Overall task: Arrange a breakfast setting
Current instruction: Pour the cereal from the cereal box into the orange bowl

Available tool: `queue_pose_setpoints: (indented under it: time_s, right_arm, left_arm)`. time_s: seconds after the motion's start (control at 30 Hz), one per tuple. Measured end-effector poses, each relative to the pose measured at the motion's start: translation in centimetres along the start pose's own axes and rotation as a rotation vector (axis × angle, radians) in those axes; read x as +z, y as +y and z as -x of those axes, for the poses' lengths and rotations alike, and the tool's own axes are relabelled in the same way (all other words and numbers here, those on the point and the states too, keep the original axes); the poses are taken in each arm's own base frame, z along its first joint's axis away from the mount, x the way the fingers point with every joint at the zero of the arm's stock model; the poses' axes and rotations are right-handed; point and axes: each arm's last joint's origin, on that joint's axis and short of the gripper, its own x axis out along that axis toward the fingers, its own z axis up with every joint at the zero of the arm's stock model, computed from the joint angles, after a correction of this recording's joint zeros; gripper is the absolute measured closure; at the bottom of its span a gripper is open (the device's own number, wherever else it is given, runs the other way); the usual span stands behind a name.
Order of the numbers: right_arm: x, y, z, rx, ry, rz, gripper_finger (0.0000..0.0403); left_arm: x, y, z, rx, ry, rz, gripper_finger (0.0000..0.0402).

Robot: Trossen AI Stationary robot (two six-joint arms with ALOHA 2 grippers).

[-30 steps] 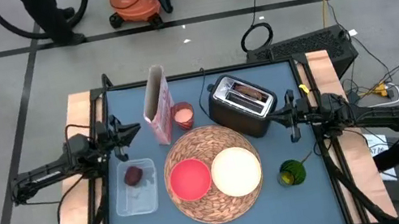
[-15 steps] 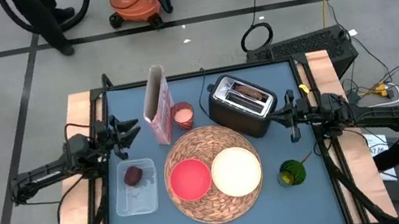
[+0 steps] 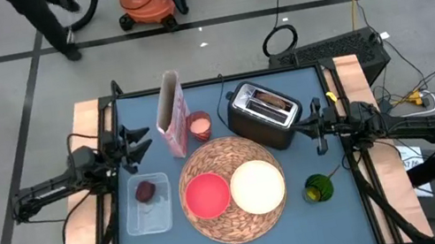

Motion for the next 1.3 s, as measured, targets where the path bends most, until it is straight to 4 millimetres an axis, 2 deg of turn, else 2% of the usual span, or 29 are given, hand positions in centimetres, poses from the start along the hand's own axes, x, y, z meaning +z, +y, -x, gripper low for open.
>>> queue_pose_setpoints:
  time_s: [0.5, 0.7, 0.97, 1.2, 1.3]
  right_arm:
    - [0.0, 0.0, 0.0, 0.0, 0.0, 0.0, 0.039]
    - [0.0, 0.0, 0.0, 0.0, 0.0, -0.003, 0.039]
    - [0.0, 0.0, 0.0, 0.0, 0.0, -0.003, 0.039]
    - [0.0, 0.0, 0.0, 0.0, -0.001, -0.003, 0.039]
    - [0.0, 0.0, 0.0, 0.0, -0.001, -0.003, 0.039]
  left_arm:
    - [1.7, -0.5, 0.2, -0.011, -0.187, -0.042, 0.0119]
    - [1.7, -0.6, 0.2, -0.015, -0.182, -0.107, 0.0119]
    - [2.7, -1.5, 0.2, -0.047, -0.191, -0.149, 0.0119]
    - [1.5, -2.0, -0.6, -0.026, -0.088, -0.139, 0.0119]
    - [1.7, -2.5, -1.1, 0.011, -0.055, -0.158, 0.0119]
